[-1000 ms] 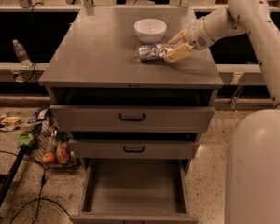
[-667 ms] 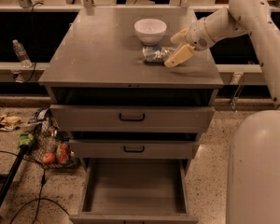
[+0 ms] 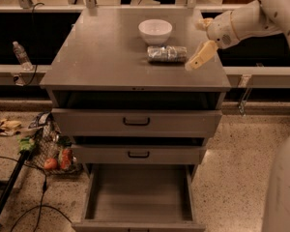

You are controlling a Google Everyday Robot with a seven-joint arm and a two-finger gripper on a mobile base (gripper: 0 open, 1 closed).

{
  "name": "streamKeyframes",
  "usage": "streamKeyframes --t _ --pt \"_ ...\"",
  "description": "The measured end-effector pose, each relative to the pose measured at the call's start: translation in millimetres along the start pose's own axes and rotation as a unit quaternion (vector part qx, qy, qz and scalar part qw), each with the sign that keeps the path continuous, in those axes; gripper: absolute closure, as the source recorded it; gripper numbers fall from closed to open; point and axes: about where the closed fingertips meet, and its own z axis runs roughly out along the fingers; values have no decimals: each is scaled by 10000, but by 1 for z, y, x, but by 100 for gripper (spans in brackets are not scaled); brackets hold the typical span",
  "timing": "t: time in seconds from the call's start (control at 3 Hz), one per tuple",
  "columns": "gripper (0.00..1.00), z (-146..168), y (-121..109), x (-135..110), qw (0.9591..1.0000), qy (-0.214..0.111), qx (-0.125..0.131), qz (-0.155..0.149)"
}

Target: Pick redbull can from bottom drawer and place on counter

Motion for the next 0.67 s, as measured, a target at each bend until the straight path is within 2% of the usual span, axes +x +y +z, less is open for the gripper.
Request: streamKeyframes --t 0.33,0.67 --pt "0 -60 13 -14 9978 -328 555 -168" --pt "0 -87 19 11 9967 -268 770 4"
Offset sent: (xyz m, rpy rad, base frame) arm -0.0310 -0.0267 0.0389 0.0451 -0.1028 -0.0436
